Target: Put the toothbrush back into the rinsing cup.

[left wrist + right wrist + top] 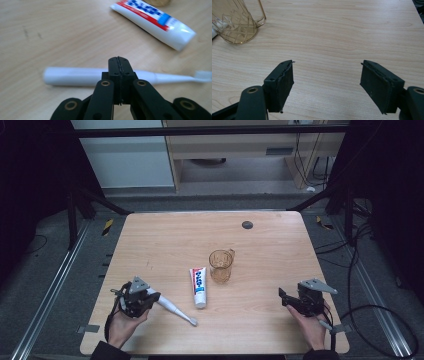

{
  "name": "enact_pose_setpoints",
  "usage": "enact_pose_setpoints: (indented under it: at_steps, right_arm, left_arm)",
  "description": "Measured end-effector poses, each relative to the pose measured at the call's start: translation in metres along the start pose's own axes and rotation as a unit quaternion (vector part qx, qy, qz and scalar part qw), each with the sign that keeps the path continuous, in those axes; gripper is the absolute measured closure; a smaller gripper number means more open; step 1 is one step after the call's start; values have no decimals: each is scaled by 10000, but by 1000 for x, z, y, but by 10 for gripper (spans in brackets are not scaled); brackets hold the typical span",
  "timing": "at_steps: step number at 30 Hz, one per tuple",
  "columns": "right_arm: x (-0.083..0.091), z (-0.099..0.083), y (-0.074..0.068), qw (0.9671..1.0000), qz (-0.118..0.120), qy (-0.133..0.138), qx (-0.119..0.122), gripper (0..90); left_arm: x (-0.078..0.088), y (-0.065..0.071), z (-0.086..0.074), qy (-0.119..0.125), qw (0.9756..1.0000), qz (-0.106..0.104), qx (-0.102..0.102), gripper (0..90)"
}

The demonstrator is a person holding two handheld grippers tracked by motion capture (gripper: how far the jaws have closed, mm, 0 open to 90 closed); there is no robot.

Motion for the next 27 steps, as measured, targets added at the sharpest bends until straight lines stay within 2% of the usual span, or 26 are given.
enact_pose_setpoints:
  at_steps: [6,10,14,27]
  right_arm:
    - [-2,-1,-1,10000,5,-20,18,264]
    - [-3,-2,-1,10000,6,-46,44,263]
    - [-4,-2,-2,10000,29,-68,40,263]
    - [-5,-3,-2,9999,40,-96,71,262]
  left_arm:
    - [-15,-29,7,-180,9994,280,48,898]
    - [-27,-41,7,-269,9992,252,146,898]
    - [-35,-45,3,-459,9985,276,78,899]
    - [-35,-43,-3,-565,9981,242,7,899]
Point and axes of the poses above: each handheld gripper's, and its own axes: x roughly backward along the jaws, z roughly out of its top, y roughly to its right, the point moved 6 cm from there along -x, roughly forward along the jaws, and after that the axes turned 3 degrees about z, right-handed, at the moved point
